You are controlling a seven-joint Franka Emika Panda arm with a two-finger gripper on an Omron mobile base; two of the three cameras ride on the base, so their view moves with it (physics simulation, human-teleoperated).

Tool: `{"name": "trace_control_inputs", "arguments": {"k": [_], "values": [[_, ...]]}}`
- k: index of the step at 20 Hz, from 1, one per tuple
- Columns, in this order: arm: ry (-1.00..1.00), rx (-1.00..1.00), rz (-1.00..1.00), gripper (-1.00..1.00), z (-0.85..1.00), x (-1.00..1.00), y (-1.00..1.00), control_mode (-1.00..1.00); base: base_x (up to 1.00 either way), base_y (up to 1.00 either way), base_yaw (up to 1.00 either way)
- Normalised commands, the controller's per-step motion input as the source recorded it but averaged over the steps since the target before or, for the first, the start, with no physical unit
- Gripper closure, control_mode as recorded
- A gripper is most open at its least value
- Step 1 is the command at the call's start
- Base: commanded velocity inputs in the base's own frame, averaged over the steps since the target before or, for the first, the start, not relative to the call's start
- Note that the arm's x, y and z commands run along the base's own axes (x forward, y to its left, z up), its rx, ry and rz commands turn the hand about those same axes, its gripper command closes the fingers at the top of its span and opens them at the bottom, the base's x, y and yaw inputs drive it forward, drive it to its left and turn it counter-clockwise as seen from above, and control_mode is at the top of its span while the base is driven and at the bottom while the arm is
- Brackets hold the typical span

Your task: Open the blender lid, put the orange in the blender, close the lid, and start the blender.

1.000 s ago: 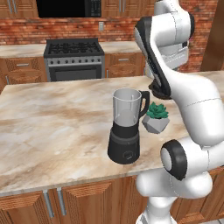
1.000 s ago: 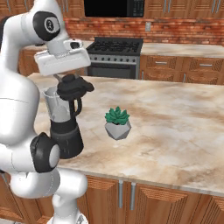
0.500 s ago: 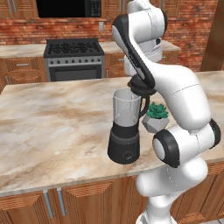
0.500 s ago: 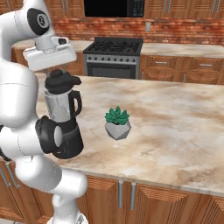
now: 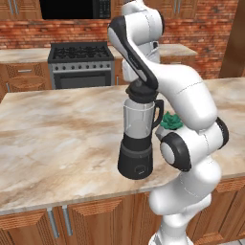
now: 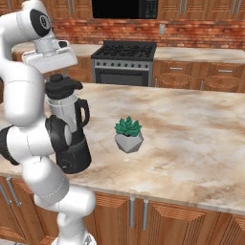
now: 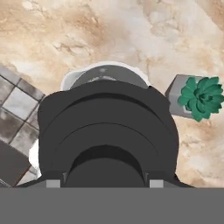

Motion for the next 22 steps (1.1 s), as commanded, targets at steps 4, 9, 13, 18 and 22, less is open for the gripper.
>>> {"name": "trace_control_inputs", "arguments": {"k": [4,9,13,18,22], "values": [[0.03,0.0,0.09,1.0,-0.25,0.2,0.02,-1.0,0.0,0.0,0.0],[0.01,0.0,0.07,1.0,-0.21,0.01,0.0,-1.0,0.0,0.0,0.0],[0.0,0.0,0.07,1.0,-0.14,0.0,0.0,-1.0,0.0,0.0,0.0],[0.02,0.0,0.09,1.0,-0.12,0.0,0.0,-1.0,0.0,0.0,0.0],[0.06,0.0,0.09,1.0,-0.19,0.0,0.0,-1.0,0.0,0.0,0.0]]}}
